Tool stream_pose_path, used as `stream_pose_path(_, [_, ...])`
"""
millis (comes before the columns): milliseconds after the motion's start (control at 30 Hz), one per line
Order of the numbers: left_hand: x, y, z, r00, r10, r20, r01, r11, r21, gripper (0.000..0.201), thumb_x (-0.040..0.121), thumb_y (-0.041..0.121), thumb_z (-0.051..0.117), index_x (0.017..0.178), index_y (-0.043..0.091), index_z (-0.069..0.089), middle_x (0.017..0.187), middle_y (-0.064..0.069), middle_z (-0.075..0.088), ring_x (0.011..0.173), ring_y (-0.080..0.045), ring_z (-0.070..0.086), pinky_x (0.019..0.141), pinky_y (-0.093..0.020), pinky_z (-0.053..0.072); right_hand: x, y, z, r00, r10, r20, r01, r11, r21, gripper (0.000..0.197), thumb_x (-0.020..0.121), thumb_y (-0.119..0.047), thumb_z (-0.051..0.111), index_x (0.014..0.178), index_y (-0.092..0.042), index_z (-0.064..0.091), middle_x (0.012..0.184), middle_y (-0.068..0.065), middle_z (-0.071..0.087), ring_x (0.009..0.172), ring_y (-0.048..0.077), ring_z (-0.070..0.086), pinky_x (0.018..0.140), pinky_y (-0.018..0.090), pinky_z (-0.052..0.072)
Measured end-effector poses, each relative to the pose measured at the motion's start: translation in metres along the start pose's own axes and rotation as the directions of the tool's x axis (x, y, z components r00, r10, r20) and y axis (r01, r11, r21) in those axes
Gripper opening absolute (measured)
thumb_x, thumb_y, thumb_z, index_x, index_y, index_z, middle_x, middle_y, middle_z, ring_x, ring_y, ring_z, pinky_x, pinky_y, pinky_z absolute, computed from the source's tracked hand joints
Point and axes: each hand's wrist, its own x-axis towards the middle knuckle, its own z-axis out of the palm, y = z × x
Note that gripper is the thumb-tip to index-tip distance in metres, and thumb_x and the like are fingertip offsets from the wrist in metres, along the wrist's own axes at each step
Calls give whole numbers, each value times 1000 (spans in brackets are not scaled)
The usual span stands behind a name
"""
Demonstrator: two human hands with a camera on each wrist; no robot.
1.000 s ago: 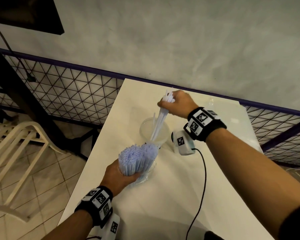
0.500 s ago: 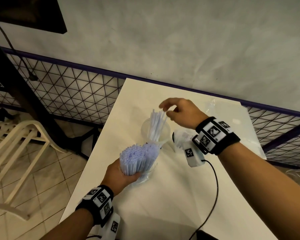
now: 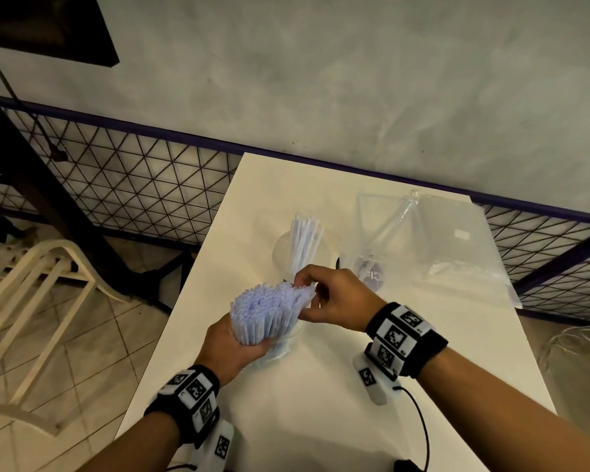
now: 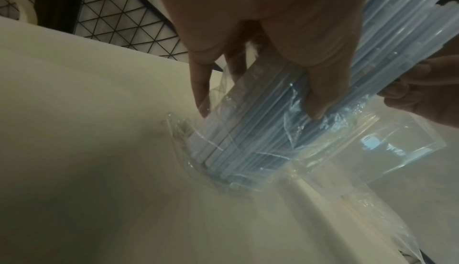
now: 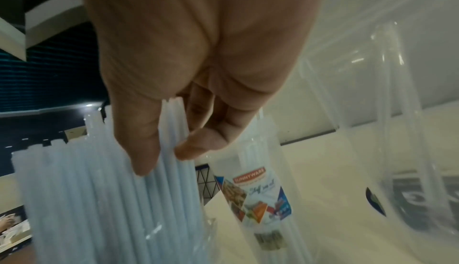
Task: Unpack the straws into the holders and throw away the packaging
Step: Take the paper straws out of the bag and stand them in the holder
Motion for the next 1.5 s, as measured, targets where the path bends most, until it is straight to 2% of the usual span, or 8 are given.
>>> stream_pose_path(233, [0, -1, 0, 1000, 4, -8, -4, 1000, -12, 58, 57, 25, 92, 101, 41, 58, 98, 19, 68, 89, 13, 64, 74, -5, 46, 1, 8, 9, 997, 69, -30, -60, 970, 236, 33, 74, -21, 87, 102, -30, 72, 88, 12, 73, 73, 23, 69, 75, 35, 59])
stream_pose_path(400, [-1, -1, 0, 1000, 5, -21, -5, 1000, 6, 57, 59, 23, 91, 105, 34, 59, 95, 19, 67, 84, 20, 61, 68, 3, 43, 1, 11, 16, 989, 127, -70, -90, 915, 394, 35, 71, -24, 86, 103, -31, 73, 97, 29, 67, 77, 37, 65, 85, 57, 54])
stream_pose_path(500, [-1, -2, 0, 1000, 7, -29, -7, 1000, 7, 59, 59, 23, 91, 108, 31, 59, 95, 20, 66, 84, 22, 60, 68, 4, 43, 0, 15, 23, 990, 133, -56, -108, 942, 319, 34, 72, -36, 80, 105, -35, 72, 97, 24, 69, 83, 41, 65, 82, 53, 56])
stream_pose_path(633, [-1, -3, -1, 1000, 12, -23, -12, 1000, 16, 59, 60, 23, 91, 110, 29, 59, 97, 20, 66, 85, 21, 60, 69, 3, 44, -1, 10, 16, 997, 50, -60, -39, 985, 171, 21, 85, -28, 73, 103, -37, 67, 82, 16, 67, 64, 11, 52, 66, 30, 49])
stream_pose_path(767, [-1, -2, -1, 1000, 8, -30, -8, 1000, 21, 57, 60, 18, 91, 106, 30, 58, 94, 19, 66, 82, 23, 59, 67, 4, 43, -2, 0, 7, 991, -8, -135, 25, 992, 126, 11, 88, -20, 73, 95, -25, 66, 73, 14, 65, 58, 5, 46, 59, 19, 41])
stream_pose_path(967, [-2, 1, 0, 1000, 17, -18, -17, 1000, 14, 56, 61, 18, 90, 99, 40, 55, 93, 21, 65, 82, 23, 59, 67, 4, 43, 0, -4, 6, 975, 39, -217, 12, 974, 227, 19, 81, -21, 82, 93, -12, 70, 82, 7, 72, 72, 21, 66, 66, 27, 53])
stream_pose_path(1167, [-1, -1, -1, 1000, 10, -16, -10, 1000, 13, 56, 60, 21, 90, 103, 36, 57, 96, 19, 66, 84, 21, 60, 69, 3, 44, 1, -8, 3, 979, 35, -200, 5, 980, 199, 13, 86, -18, 76, 98, -14, 72, 90, -3, 74, 82, 7, 69, 75, 17, 52])
stream_pose_path(1500, [-1, -1, 0, 1000, 2, -29, -2, 1000, 22, 51, 59, 25, 91, 100, 33, 61, 93, 16, 69, 84, 17, 63, 70, -1, 45, 6, -20, -15, 965, 3, -263, 66, 966, 251, 18, 85, -9, 68, 98, -21, 65, 87, -4, 69, 82, 15, 65, 78, 33, 53])
